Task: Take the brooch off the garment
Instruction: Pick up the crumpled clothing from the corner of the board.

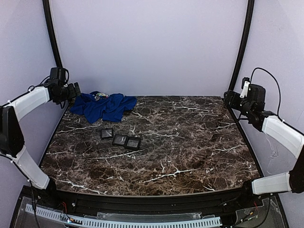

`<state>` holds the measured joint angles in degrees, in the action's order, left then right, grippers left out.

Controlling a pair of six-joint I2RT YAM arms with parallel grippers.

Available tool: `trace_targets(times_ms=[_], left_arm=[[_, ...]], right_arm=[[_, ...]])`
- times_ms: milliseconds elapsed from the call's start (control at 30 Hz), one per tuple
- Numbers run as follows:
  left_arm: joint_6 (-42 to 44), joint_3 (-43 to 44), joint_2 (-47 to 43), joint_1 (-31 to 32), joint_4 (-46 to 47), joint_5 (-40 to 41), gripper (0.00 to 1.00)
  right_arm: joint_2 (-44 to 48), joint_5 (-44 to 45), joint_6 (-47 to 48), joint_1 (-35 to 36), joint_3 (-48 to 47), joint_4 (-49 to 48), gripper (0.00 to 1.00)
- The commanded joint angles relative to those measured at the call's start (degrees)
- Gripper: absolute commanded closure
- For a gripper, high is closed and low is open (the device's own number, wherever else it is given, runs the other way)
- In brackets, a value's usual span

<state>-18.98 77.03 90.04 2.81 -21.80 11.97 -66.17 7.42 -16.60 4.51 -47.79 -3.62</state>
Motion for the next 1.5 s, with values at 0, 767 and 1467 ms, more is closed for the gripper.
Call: trace_targets(times_ms=[0, 767, 1467], left_arm=[[-5.42, 8.98, 10.18, 2.58, -4.96, -8.58, 0.0], [-7.69, 32.35, 44.13, 10.02, -4.44, -10.24, 0.05], [-3.85, 31.17, 35.75, 10.48, 1.74, -14.43, 0.99]], right_arm=[[-1.12, -1.45, 1.59, 4.31, -0.9, 2.28, 0.01], [-8.59, 0.47, -1.94, 15.54, -3.53, 1.76, 0.01], [-18.84, 1.71, -2.76, 29.09, -11.66, -0.73, 0.02]])
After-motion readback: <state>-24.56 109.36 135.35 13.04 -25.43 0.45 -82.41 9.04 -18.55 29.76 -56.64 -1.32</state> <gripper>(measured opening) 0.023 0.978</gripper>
